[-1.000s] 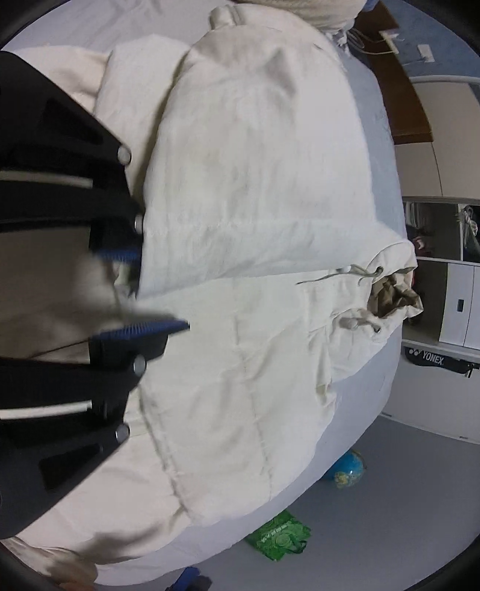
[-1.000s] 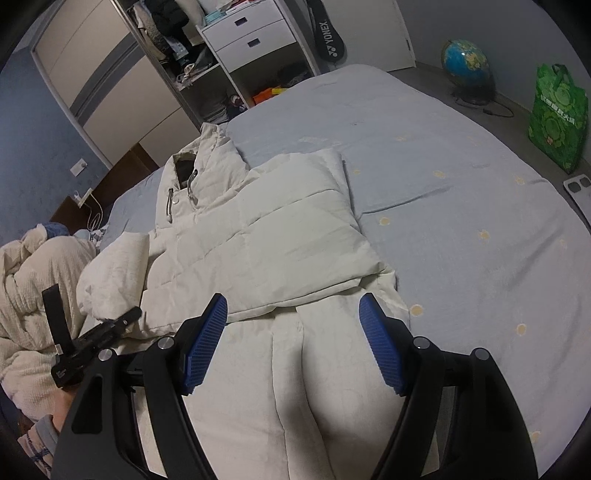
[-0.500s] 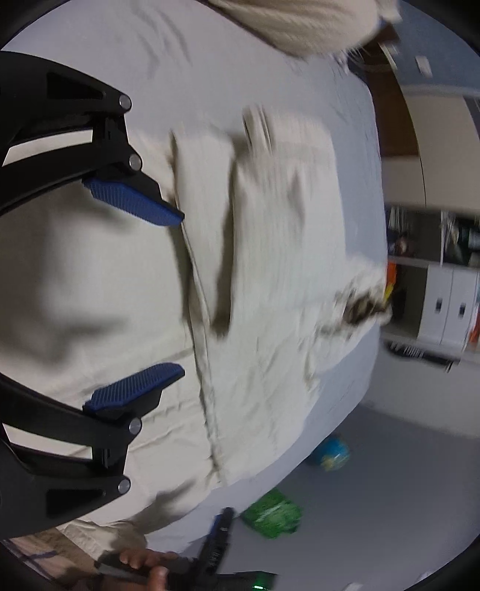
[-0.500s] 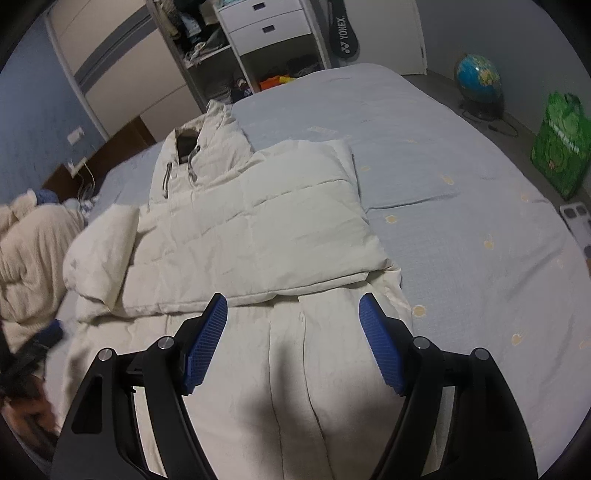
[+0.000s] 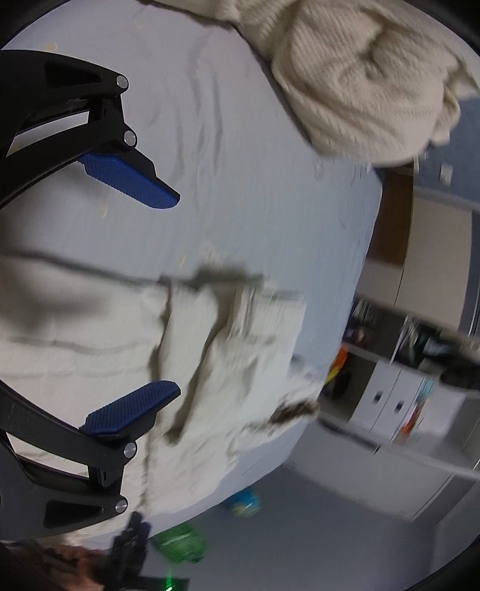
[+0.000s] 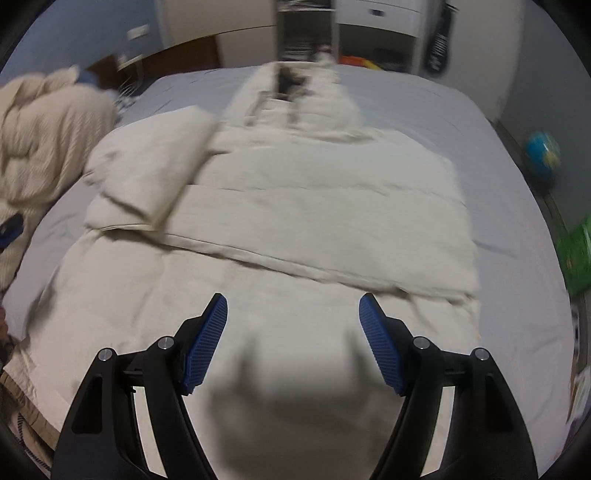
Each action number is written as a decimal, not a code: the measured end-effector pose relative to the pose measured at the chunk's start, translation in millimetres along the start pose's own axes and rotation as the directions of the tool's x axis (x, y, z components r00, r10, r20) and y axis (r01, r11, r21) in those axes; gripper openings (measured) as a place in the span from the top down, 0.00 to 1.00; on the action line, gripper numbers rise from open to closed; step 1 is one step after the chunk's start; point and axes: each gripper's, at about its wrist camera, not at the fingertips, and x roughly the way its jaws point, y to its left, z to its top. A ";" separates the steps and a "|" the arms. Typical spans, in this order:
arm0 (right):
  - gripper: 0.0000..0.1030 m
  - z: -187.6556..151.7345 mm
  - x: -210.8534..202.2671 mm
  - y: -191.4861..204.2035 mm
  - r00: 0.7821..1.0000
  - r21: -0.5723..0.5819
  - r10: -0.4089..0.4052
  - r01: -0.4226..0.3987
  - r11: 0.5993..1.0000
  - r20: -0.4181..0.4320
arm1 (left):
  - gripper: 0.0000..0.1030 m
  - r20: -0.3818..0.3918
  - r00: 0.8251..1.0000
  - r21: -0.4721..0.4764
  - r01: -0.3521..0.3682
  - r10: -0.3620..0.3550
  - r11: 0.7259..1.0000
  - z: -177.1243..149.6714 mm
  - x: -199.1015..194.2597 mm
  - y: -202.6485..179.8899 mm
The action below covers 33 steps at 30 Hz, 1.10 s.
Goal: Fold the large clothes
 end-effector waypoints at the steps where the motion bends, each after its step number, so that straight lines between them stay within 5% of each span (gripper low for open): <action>1: 0.32 5.7 1.4 11.5 1.000 -0.023 0.008 -0.008 1.000 0.000 | 0.12 0.008 1.000 -0.029 -0.012 0.013 0.999 1.6 0.2 6.7; 7: 0.32 51.3 17.9 100.0 0.999 -0.170 0.046 -0.044 0.985 0.006 | 0.12 0.029 0.995 -0.229 -0.083 0.092 0.970 5.7 -3.6 53.8; 14: 0.32 93.8 56.5 201.0 0.999 -0.324 0.044 -0.045 0.945 -0.010 | 0.12 0.019 0.991 -0.274 -0.122 0.133 0.954 7.0 0.6 70.0; 21: 0.32 117.3 97.3 275.3 0.997 -0.474 -0.075 0.074 0.877 0.017 | 0.12 -0.011 0.985 -0.393 -0.162 0.171 0.905 4.4 6.5 101.0; 30: 0.32 119.2 152.9 330.4 0.943 -0.661 -0.306 0.314 0.682 0.132 | 0.12 -0.047 0.986 -0.400 -0.167 0.162 0.901 1.2 16.5 106.9; 32: 0.34 121.8 153.5 325.8 0.942 -0.653 -0.306 0.321 0.686 0.142 | 0.12 -0.049 0.986 -0.397 -0.167 0.161 0.902 0.7 17.5 105.9; 33: 0.44 122.6 152.1 323.8 0.944 -0.644 -0.298 0.318 0.695 0.144 | 0.12 -0.051 0.986 -0.395 -0.168 0.161 0.903 1.1 18.2 105.6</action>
